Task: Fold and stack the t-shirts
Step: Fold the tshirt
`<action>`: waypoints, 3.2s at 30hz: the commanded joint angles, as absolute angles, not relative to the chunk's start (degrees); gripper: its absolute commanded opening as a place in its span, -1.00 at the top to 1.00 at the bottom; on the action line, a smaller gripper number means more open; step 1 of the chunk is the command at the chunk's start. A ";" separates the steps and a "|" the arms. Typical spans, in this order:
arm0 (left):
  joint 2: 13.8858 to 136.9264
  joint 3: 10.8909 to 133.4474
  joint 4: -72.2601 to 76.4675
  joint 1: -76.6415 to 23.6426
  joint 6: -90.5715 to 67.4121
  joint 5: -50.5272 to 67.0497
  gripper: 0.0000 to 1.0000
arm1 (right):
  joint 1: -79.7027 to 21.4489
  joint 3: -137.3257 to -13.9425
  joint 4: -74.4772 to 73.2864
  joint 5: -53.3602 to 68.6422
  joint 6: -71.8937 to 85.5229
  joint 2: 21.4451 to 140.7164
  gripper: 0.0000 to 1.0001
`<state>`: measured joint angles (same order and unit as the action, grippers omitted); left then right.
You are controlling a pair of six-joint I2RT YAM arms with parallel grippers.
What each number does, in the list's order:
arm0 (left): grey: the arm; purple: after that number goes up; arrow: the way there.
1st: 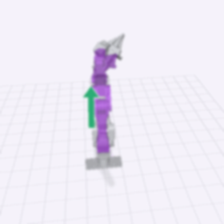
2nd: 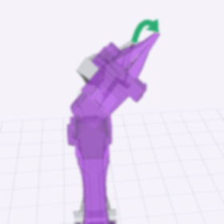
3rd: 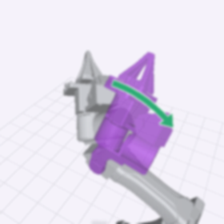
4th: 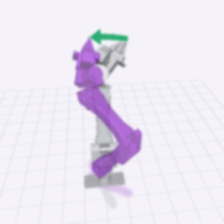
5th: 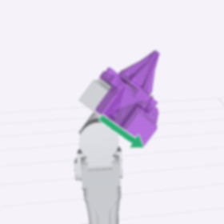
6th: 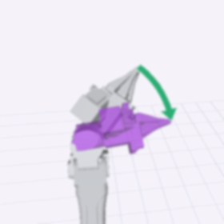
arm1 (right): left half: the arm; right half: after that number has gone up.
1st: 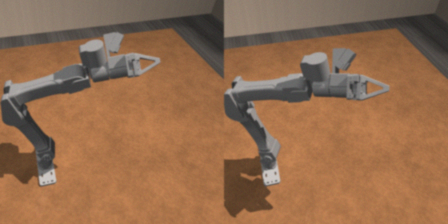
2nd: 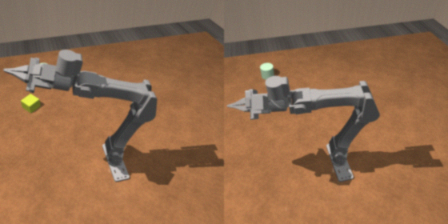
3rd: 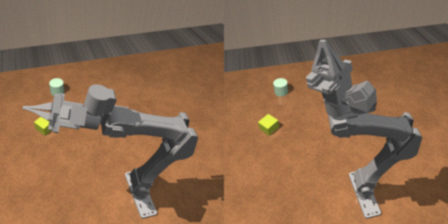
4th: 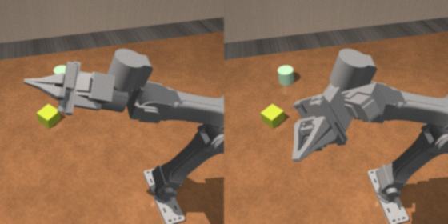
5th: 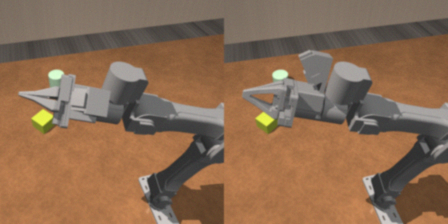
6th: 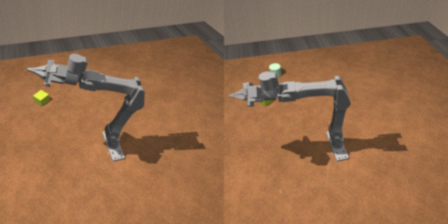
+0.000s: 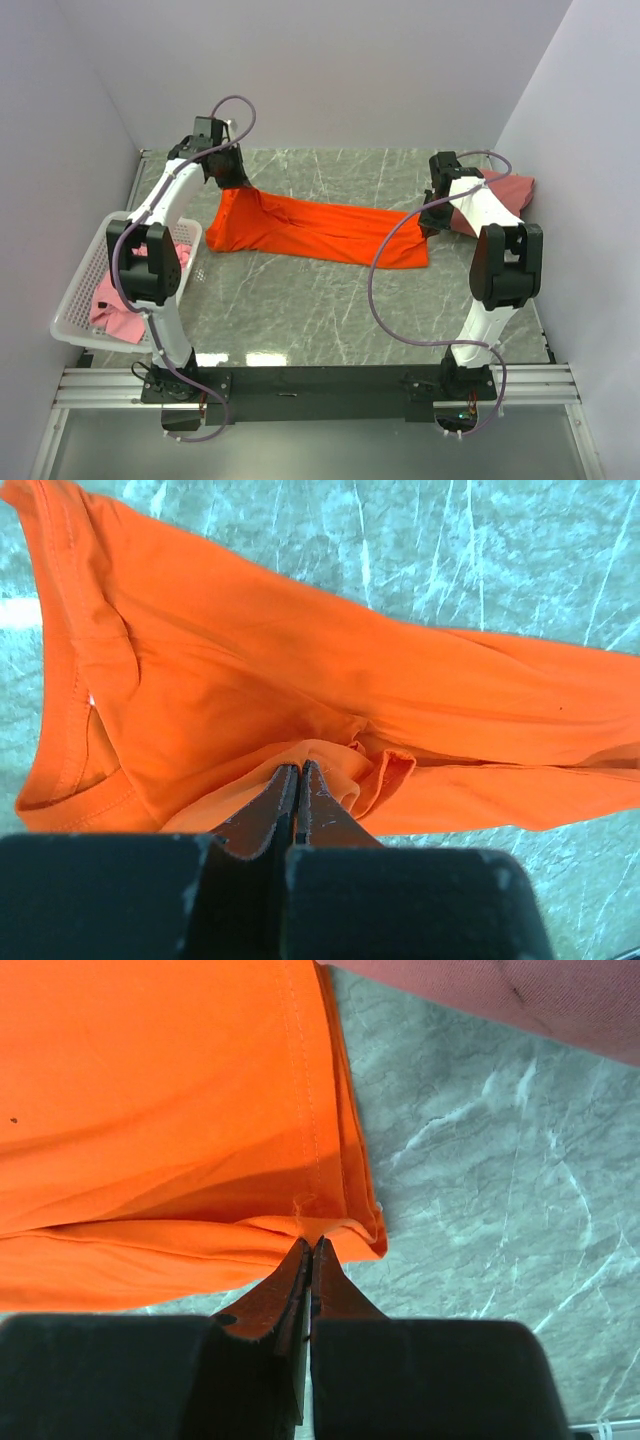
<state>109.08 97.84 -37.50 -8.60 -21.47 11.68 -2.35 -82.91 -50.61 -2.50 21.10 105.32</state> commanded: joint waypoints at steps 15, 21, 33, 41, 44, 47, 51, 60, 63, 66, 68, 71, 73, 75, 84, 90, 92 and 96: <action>113.73 107.31 -36.82 -6.50 -18.55 15.21 0.99 | -1.14 -85.96 -50.71 -3.69 19.95 105.20 1.00; 113.29 105.29 -36.39 -6.15 -18.19 14.77 0.99 | -0.79 -86.75 -49.92 -4.22 20.30 106.35 1.00; 114.26 104.59 -37.09 -5.10 -17.75 13.45 0.99 | 1.22 -88.50 -48.34 -3.43 20.83 111.35 1.00; 115.84 105.29 -38.06 -4.48 -17.32 12.83 0.99 | 2.37 -89.91 -48.08 -3.87 21.36 113.03 1.00; 116.45 105.29 -38.06 -4.31 -17.23 13.18 0.99 | 2.64 -89.91 -47.64 -3.17 21.36 113.29 1.00; 117.07 105.64 -37.79 -4.39 -17.40 13.80 0.99 | 2.81 -90.79 -47.81 -2.46 21.18 114.17 1.00; 118.65 107.13 -37.79 -4.31 -17.67 14.06 0.99 | 2.73 -91.93 -47.90 -1.41 21.01 115.13 1.00; 121.55 111.53 -36.48 -4.31 -21.44 10.21 0.48 | 2.72 -92.11 -45.79 2.72 20.31 114.17 0.66; 119.10 109.27 -35.07 -4.31 -24.16 7.83 -0.53 | 2.72 -92.02 -45.26 5.01 20.13 112.94 0.27; 113.74 102.26 -31.30 -4.39 -25.75 6.24 -0.71 | 2.81 -90.18 -44.21 5.80 20.04 109.79 0.14; 109.36 98.02 -29.54 -4.31 -26.28 4.84 -0.73 | 2.73 -86.85 -43.34 5.54 19.95 106.62 0.08; 104.35 90.28 -28.83 -4.39 -26.19 3.87 -0.73 | 2.73 -82.19 -43.07 5.10 19.60 103.54 0.05; 102.05 85.18 -28.74 -4.39 -26.54 3.26 -0.73 | 2.73 -78.77 -42.89 4.40 19.25 102.22 0.04; 98.80 80.36 -27.95 -4.39 -26.54 3.08 -0.73 | 2.81 -76.56 -42.19 4.22 19.07 101.69 0.03; 91.76 71.03 -29.35 -4.39 -26.02 1.06 -0.73 | 2.73 -71.28 -39.11 3.08 20.48 102.83 0.01; 88.07 68.03 -30.06 -4.39 -25.40 0.18 -0.76 | 2.73 -69.97 -38.59 2.55 20.48 105.20 0.01; 87.45 67.77 -30.58 -4.39 -25.05 0.18 -0.76 | 2.72 -69.26 -38.06 2.72 20.65 105.64 0.01; 86.84 67.85 -31.38 -4.39 -24.43 0.18 -0.77 | 2.72 -67.68 -38.23 2.29 20.83 106.35 0.07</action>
